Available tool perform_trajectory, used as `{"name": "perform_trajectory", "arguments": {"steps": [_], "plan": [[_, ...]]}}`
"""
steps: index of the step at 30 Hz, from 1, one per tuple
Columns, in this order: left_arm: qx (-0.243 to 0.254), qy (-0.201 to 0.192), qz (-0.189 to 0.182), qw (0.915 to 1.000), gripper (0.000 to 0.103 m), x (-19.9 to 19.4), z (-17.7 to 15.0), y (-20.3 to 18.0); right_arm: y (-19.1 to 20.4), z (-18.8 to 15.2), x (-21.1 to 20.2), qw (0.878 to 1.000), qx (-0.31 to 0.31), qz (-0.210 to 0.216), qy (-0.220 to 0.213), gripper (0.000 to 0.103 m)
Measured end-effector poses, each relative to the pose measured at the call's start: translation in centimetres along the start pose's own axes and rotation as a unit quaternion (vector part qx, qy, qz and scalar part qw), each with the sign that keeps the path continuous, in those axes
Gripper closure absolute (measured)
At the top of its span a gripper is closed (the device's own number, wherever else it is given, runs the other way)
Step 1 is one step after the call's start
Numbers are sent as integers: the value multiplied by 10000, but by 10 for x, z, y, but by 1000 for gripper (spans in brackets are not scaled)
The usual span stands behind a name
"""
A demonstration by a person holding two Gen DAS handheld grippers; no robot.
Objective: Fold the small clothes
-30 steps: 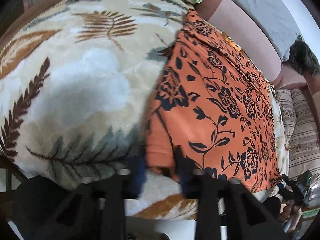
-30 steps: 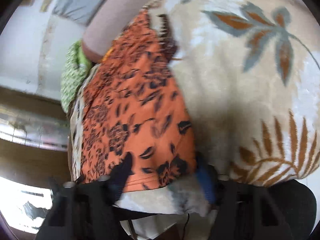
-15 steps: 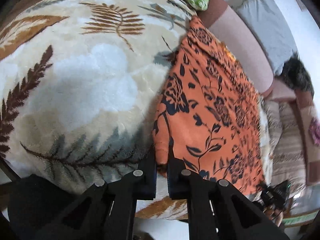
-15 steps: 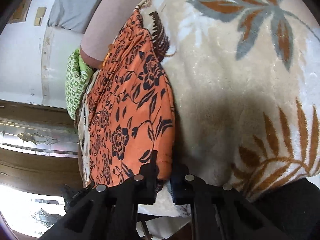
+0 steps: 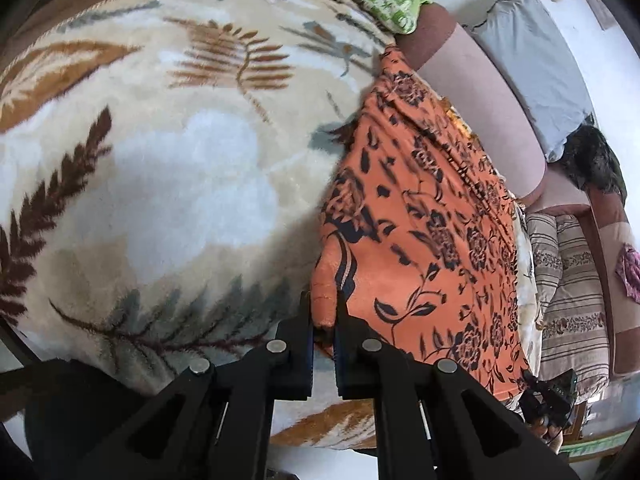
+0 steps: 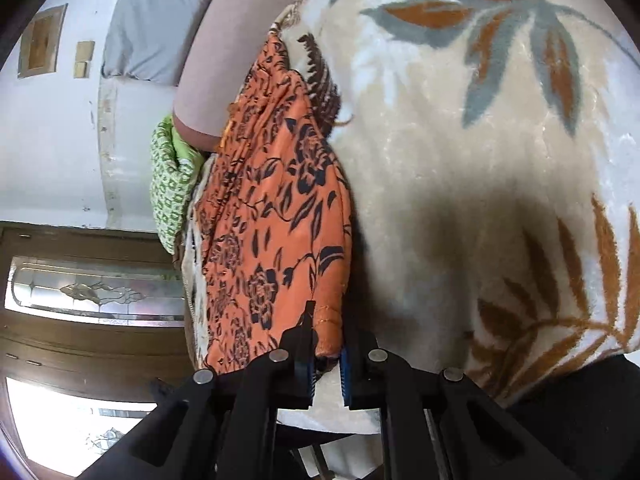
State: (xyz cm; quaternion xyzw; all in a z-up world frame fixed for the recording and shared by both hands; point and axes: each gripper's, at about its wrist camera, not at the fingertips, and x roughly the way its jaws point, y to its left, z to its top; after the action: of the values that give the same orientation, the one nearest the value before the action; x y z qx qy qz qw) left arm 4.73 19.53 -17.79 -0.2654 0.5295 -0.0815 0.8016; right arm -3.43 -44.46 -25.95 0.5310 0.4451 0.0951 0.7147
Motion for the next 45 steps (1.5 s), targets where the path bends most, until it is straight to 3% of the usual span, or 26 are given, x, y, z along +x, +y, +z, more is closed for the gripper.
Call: {"name": "perform_trajectory", "arguments": {"steps": [6, 9, 16, 20, 22, 24, 26, 27, 29, 30, 31, 32, 34, 38, 41, 45], "plan": [[221, -311, -149, 9992, 96, -25, 20, -28, 39, 17, -10, 9984, -313, 403, -241, 94], [482, -539, -240, 9971, 96, -37, 45, -54, 69, 41, -15, 9963, -569, 580, -281, 94], [1100, -1029, -350, 9880, 96, -31, 169, -126, 158, 159, 16, 9878, -1095, 939, -582, 94], [1364, -1185, -62, 9835, 95, 13, 254, -164, 187, 244, 67, 9889, -1062, 727, -743, 94], [1172, -1084, -65, 9872, 95, 53, 297, -170, 180, 281, 98, 9926, -787, 519, -771, 90], [1100, -1063, 191, 9881, 92, 96, 325, -174, 165, 311, 130, 9951, -580, 325, -728, 89], [1110, -783, 907, 9866, 91, 154, 344, -173, 141, 333, 172, 9983, -334, -214, -419, 62], [1168, -695, 1168, 9838, 89, 173, 346, -171, 135, 337, 186, 9965, -397, -666, -318, 31], [1301, -672, 1483, 9780, 79, 194, 345, -162, 135, 339, 185, 9944, -683, -634, -500, 31], [1275, -846, 1422, 9779, 70, 189, 343, -157, 135, 338, 178, 9934, -802, -539, -610, 30], [1246, -962, 1374, 9779, 51, 183, 341, -154, 135, 335, 166, 9910, -911, -598, -776, 29], [1169, -1171, 1384, 9765, 43, 169, 339, -150, 135, 332, 158, 9892, -978, -679, -850, 29], [1089, -1443, 1347, 9743, 39, 144, 332, -141, 137, 322, 146, 9874, -1201, -762, -696, 29], [1098, -1079, 838, 9845, 38, 109, 297, -119, 127, 292, 147, 9862, -1435, -822, -95, 29], [1138, -580, 669, 9896, 38, 118, 260, -104, 115, 272, 156, 9845, -1490, -903, 178, 29], [1616, 22, 733, 9841, 39, 158, 228, -113, 120, 256, 173, 9764, -1846, -1076, 307, 29]]}}
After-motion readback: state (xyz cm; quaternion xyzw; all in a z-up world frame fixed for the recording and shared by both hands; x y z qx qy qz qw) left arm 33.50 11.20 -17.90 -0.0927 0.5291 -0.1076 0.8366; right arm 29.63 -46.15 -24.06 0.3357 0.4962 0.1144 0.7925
